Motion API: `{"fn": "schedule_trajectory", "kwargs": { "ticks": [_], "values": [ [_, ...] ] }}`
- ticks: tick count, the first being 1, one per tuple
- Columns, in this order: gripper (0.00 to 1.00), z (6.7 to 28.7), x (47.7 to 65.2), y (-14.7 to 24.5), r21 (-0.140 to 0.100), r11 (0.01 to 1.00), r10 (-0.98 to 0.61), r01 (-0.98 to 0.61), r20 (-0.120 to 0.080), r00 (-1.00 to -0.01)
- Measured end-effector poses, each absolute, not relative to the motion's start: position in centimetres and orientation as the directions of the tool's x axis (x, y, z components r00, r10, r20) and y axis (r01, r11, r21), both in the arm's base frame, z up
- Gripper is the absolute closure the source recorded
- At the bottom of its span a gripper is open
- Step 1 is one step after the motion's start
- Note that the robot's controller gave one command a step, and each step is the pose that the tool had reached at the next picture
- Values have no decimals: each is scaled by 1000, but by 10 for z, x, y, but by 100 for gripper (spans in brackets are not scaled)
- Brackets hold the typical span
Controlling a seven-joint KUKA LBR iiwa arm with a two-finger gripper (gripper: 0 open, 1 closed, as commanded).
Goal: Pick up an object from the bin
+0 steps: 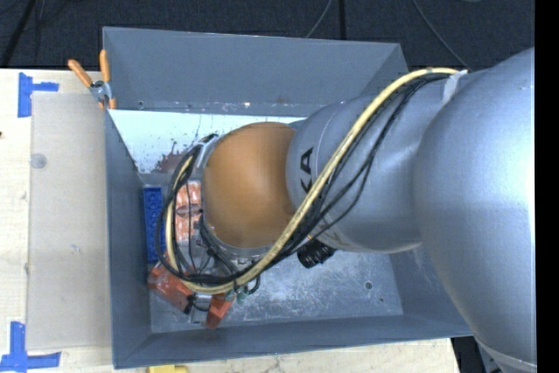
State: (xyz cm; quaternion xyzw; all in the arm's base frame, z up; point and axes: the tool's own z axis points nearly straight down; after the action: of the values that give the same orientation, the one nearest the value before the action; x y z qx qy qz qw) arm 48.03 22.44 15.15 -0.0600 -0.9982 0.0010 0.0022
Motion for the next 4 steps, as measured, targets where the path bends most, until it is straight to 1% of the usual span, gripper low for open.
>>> {"fn": "schedule_trajectory", "kwargs": {
  "ticks": [1, 2, 3, 4],
  "values": [
    [0, 146, 496, 205, -5, 975, 222, 222, 7, -975],
    [0, 107, 482, 211, -3, 972, 235, 235, 8, -972],
    [0, 69, 475, 219, -4, 952, 307, 307, 7, -952],
    [100, 70, 472, 216, -3, 929, 371, 371, 5, -929]
  ]
}}
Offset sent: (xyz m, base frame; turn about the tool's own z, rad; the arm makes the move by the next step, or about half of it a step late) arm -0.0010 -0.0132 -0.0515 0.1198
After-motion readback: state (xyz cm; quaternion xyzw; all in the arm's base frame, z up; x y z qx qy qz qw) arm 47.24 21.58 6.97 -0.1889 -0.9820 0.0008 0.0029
